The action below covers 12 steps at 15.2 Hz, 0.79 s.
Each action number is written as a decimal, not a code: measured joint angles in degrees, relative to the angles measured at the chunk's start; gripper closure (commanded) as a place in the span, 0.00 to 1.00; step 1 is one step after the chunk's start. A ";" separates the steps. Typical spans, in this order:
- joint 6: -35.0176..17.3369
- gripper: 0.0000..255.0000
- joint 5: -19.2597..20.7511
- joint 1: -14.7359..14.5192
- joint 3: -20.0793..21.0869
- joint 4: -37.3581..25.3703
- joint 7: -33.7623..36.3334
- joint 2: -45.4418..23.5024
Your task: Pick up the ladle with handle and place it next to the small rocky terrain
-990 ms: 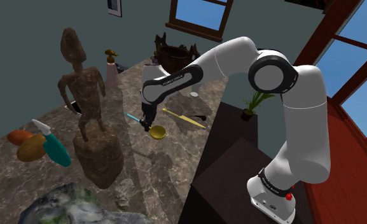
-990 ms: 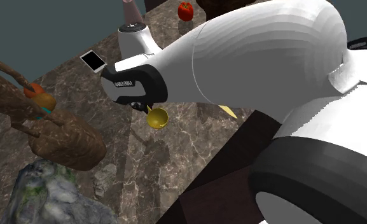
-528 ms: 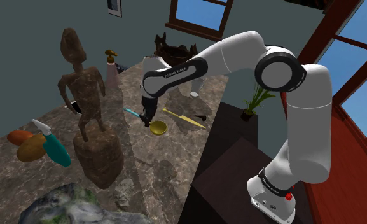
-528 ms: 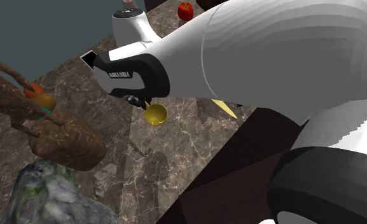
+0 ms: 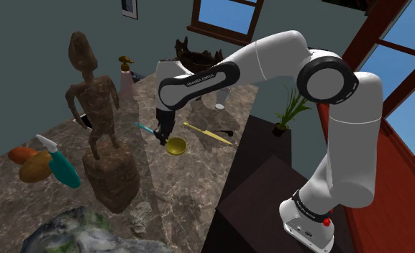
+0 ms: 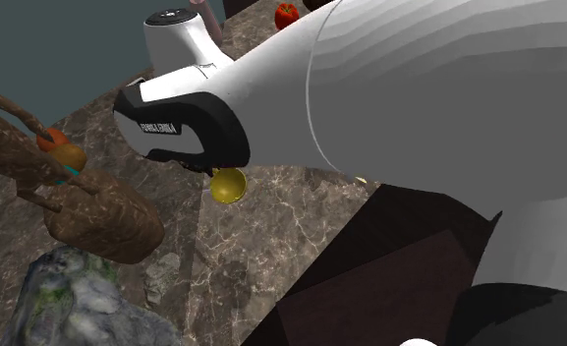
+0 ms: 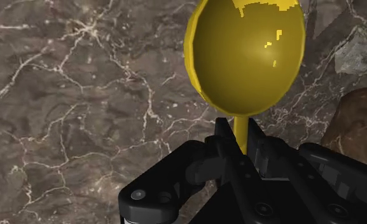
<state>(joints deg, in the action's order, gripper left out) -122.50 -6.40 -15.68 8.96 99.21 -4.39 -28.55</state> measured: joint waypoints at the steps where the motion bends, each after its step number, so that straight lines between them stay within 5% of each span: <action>1: -0.25 1.00 -0.01 -0.80 0.33 0.46 1.08 0.39; 12: -4.90 1.00 0.36 -10.16 3.86 4.57 13.56 1.90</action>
<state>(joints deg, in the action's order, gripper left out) -127.39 -6.05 -25.84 12.82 103.78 9.16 -26.64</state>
